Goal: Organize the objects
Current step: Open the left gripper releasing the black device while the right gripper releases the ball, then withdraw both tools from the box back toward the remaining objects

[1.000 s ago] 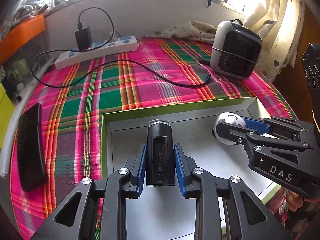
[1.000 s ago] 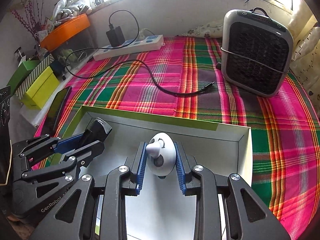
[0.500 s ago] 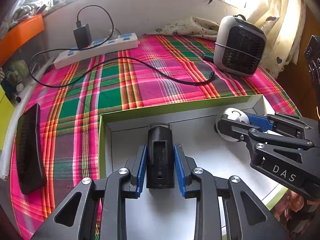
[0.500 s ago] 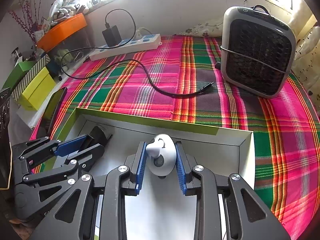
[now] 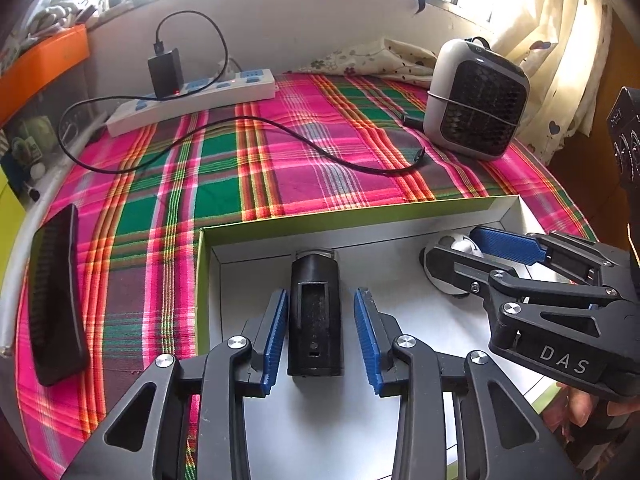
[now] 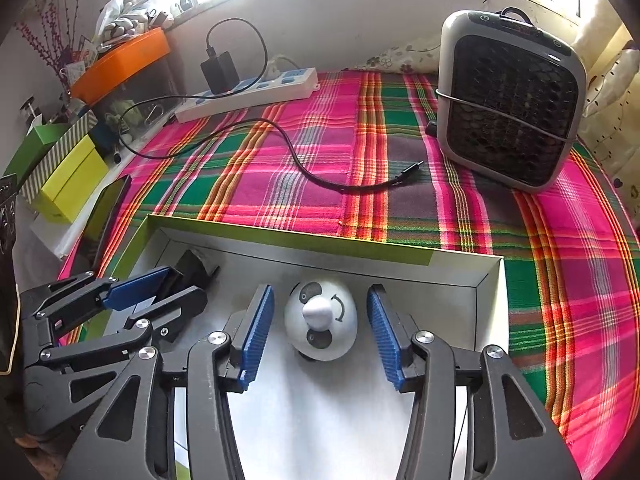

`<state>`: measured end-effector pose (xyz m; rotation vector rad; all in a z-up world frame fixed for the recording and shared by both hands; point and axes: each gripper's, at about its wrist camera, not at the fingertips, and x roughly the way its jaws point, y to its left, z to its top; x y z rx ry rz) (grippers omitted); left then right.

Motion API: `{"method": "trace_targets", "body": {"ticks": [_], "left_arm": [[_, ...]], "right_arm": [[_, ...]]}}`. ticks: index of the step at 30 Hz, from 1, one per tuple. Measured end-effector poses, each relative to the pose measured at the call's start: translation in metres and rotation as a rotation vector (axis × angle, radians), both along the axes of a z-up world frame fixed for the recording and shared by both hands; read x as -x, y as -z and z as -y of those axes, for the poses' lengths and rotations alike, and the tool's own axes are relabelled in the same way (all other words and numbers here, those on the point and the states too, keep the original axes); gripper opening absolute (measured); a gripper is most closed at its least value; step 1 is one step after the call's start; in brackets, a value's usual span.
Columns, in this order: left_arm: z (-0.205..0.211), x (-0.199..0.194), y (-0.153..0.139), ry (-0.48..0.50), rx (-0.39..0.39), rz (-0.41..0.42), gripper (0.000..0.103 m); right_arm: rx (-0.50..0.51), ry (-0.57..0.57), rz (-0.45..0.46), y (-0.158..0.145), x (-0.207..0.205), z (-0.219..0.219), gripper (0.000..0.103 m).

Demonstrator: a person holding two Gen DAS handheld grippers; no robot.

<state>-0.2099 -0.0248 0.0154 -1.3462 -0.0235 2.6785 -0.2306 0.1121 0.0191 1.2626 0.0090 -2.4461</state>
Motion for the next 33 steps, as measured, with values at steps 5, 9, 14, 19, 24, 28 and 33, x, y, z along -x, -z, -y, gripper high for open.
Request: {"method": "trace_targets", "body": {"ticks": [5,9,14,19,24,28,33], "left_arm": [[0.001,-0.003,-0.003,-0.006,-0.003,-0.008,0.034],[0.002,-0.009,-0.008,-0.007,-0.007,-0.024,0.035],[0.001,-0.024,-0.019,-0.005,-0.005,-0.062,0.035],[0.0,-0.037,-0.023,-0.004,-0.007,-0.07,0.036],[0.001,-0.053,-0.029,-0.011,-0.014,-0.089,0.036],[0.003,-0.067,-0.034,-0.024,-0.028,-0.106,0.036],[0.005,-0.088,-0.043,-0.027,-0.021,-0.151,0.036]], "right_arm": [[0.009,0.014,-0.008,-0.003,-0.002,-0.003,0.051],[0.016,0.02,-0.017,-0.007,-0.007,-0.004,0.051],[0.015,0.026,-0.05,-0.017,-0.018,-0.007,0.051],[0.021,0.044,-0.067,-0.024,-0.03,-0.011,0.051],[0.025,0.054,-0.08,-0.028,-0.044,-0.016,0.051],[0.024,0.069,-0.104,-0.034,-0.058,-0.023,0.051],[0.038,0.093,-0.126,-0.04,-0.077,-0.034,0.051]]}}
